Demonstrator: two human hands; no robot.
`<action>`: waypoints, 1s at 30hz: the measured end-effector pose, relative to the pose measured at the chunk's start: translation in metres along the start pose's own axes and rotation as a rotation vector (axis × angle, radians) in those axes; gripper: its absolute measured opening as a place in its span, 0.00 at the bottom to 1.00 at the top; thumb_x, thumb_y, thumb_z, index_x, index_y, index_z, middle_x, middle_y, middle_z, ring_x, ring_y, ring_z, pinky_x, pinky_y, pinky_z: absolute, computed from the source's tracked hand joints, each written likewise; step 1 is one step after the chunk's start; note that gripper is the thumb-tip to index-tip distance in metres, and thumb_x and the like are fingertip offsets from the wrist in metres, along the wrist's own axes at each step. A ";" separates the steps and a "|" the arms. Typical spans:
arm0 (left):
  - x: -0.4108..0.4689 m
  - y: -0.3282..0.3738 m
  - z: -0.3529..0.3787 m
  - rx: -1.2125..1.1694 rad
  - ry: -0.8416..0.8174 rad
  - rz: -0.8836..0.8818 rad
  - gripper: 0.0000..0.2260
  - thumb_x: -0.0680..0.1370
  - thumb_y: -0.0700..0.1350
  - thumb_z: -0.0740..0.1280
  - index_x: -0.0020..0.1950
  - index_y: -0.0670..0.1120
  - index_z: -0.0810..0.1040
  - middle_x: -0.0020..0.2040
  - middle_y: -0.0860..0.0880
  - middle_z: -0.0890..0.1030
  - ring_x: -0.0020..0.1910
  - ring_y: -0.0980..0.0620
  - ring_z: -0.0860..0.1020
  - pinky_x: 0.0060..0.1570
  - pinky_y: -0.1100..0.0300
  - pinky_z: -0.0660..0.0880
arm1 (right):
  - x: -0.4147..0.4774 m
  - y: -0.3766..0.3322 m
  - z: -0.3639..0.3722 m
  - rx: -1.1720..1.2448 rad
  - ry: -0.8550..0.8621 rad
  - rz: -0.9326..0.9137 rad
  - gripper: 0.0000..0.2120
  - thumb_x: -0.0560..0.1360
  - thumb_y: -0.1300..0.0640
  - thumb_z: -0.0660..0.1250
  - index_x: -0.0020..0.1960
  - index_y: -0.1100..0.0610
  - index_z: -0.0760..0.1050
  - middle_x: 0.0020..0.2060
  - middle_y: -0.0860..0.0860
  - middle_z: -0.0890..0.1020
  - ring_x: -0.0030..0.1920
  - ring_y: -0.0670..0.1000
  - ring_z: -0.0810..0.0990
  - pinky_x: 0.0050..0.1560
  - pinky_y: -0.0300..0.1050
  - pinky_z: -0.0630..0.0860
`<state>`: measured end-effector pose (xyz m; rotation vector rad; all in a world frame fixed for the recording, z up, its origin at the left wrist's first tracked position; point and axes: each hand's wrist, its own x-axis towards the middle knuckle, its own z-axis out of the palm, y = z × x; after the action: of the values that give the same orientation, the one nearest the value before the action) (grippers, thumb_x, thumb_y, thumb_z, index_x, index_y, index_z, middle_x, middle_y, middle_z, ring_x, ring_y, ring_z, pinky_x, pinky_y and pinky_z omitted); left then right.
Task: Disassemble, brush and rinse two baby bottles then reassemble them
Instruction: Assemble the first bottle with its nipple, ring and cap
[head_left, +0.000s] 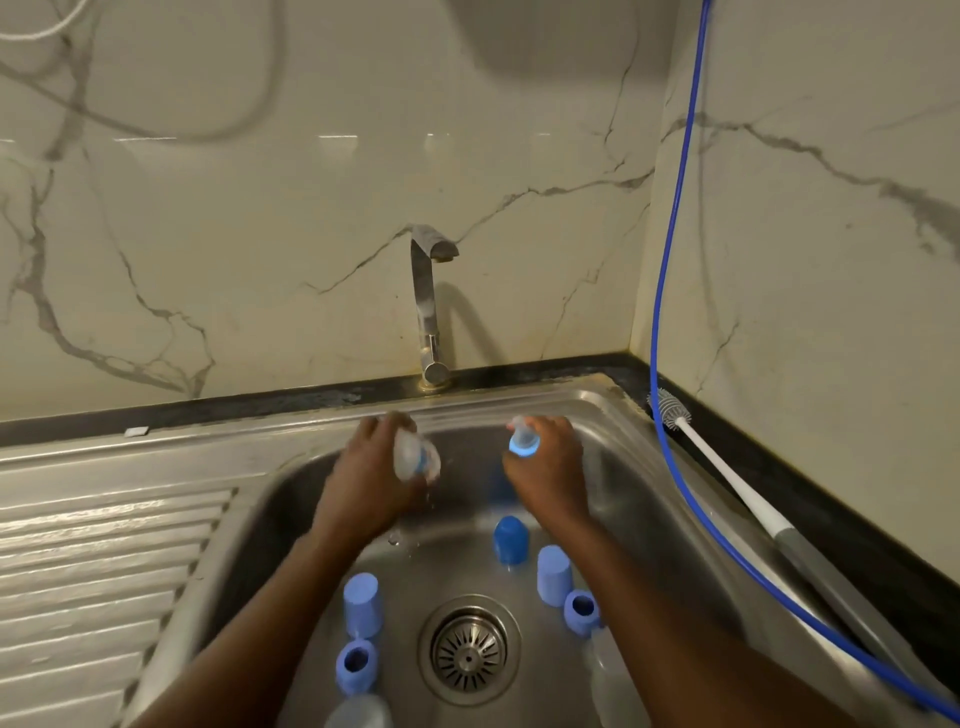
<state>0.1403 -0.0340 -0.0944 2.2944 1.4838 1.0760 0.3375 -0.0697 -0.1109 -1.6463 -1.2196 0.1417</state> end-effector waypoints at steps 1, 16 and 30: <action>0.004 0.001 -0.005 -0.052 0.067 -0.001 0.24 0.70 0.45 0.77 0.62 0.50 0.70 0.57 0.53 0.70 0.53 0.53 0.72 0.48 0.59 0.71 | 0.003 -0.001 -0.002 0.017 0.034 0.001 0.15 0.71 0.64 0.70 0.57 0.59 0.79 0.52 0.54 0.77 0.50 0.51 0.77 0.50 0.39 0.71; 0.004 0.017 -0.038 -0.013 -0.173 -0.027 0.27 0.66 0.44 0.80 0.60 0.55 0.72 0.52 0.51 0.78 0.51 0.51 0.78 0.44 0.62 0.73 | -0.001 -0.005 -0.007 0.146 0.038 -0.026 0.14 0.67 0.57 0.78 0.51 0.55 0.80 0.41 0.47 0.80 0.42 0.45 0.78 0.44 0.34 0.73; -0.024 -0.045 -0.030 -0.280 0.081 -0.091 0.27 0.70 0.50 0.73 0.68 0.49 0.74 0.62 0.46 0.77 0.58 0.49 0.78 0.60 0.48 0.76 | 0.001 0.003 -0.001 0.383 -0.316 0.118 0.21 0.67 0.56 0.78 0.55 0.42 0.74 0.51 0.46 0.80 0.50 0.48 0.81 0.48 0.43 0.81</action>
<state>0.0834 -0.0398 -0.1080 1.9965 1.3528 1.2729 0.3405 -0.0693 -0.1119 -1.3891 -1.2348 0.6891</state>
